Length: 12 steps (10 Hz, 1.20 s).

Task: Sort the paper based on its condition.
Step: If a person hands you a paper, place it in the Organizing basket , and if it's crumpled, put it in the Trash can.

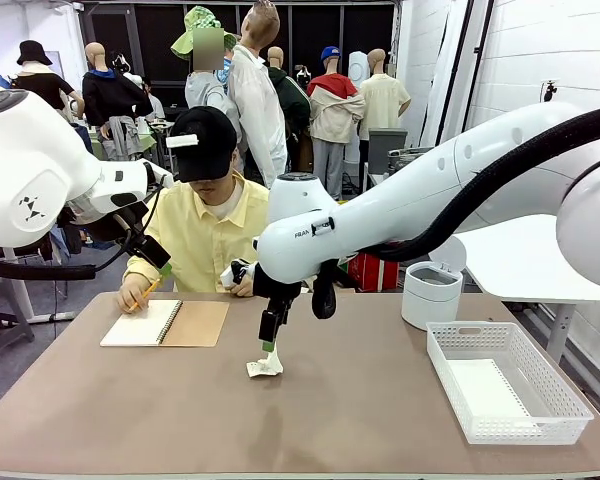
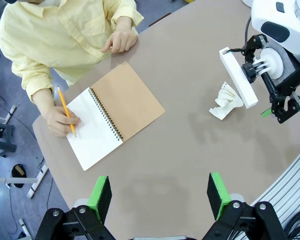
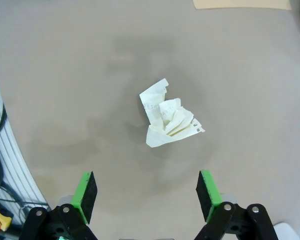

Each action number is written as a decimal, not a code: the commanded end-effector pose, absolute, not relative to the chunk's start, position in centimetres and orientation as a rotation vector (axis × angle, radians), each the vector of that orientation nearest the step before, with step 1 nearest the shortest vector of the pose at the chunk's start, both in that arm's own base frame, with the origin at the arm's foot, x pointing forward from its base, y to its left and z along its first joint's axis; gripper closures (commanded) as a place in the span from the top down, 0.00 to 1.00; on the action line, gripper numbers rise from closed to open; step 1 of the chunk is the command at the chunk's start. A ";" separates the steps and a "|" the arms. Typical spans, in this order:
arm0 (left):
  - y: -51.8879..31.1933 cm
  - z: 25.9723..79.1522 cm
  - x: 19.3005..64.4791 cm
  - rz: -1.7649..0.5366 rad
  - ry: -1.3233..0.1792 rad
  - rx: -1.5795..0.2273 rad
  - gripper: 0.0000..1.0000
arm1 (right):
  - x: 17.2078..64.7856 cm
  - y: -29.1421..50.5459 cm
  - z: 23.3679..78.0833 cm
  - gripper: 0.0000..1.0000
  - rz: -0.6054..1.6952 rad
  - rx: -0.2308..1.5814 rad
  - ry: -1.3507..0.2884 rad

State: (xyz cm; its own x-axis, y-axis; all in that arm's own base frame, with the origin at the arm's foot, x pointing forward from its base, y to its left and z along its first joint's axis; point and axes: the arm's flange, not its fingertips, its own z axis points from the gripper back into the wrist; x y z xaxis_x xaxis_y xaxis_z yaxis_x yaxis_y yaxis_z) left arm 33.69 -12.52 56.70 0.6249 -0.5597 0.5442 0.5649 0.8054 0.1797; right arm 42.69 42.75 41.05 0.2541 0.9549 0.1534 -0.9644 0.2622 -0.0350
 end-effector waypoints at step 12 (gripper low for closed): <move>-12.4 56.8 33.7 -0.645 -0.623 -0.009 1.00 | 44.0 45.5 35.1 1.00 0.930 0.036 -0.107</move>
